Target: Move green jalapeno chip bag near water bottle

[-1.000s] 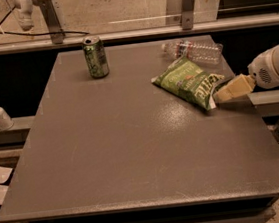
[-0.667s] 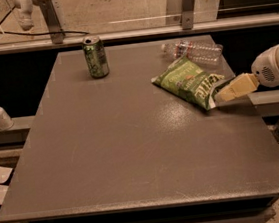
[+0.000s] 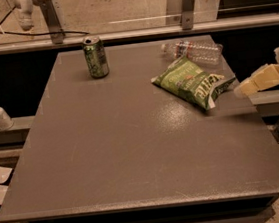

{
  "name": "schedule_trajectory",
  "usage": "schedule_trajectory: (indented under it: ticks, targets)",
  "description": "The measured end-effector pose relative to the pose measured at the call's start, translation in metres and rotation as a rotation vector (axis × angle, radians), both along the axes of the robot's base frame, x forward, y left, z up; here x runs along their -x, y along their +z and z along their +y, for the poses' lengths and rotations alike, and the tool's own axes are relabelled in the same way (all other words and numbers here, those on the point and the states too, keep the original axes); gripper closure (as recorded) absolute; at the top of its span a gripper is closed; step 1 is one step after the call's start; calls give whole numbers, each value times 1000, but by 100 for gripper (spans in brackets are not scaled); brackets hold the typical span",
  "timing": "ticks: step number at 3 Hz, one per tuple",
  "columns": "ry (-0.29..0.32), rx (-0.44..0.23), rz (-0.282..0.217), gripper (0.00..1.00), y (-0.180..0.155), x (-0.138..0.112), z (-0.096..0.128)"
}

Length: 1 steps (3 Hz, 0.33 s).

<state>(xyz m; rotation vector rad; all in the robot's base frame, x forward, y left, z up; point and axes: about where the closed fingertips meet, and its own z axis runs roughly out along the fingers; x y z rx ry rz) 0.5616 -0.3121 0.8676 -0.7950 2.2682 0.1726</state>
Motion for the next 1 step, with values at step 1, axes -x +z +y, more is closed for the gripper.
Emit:
schedule_trajectory:
  ticks: [1]
  targets:
    - [13, 2, -1, 0, 2, 1, 2]
